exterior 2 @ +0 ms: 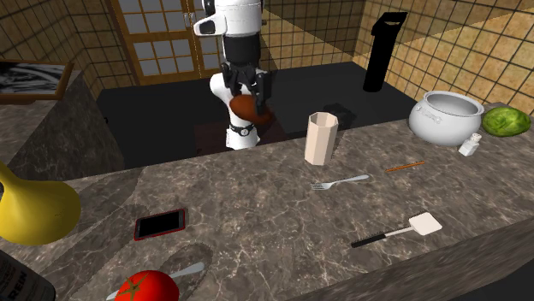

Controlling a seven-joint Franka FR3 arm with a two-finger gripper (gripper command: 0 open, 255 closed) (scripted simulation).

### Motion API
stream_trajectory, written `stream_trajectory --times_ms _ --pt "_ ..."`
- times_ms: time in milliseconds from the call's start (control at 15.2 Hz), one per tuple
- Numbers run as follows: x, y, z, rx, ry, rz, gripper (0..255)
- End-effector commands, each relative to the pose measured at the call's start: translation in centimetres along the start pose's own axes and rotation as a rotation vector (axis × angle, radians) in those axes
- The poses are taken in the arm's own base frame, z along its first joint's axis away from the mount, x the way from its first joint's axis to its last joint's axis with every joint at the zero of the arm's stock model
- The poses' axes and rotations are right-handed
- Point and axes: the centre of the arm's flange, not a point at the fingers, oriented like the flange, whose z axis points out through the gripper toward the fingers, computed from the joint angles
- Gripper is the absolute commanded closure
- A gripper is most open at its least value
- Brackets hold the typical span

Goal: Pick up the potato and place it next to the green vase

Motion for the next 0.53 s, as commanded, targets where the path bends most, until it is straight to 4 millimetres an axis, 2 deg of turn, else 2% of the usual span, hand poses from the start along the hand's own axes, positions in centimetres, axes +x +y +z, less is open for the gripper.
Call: stream_trajectory --times_ms 0,264,462 --pt "0.0 -0.1 -1.1 0.0 0.0 0.0 255" --pt "0.0 -0.3 -3.2 0.0 0.0 0.0 255" --pt "3.0 2.3 -3.4 0.0 0.0 0.0 255"
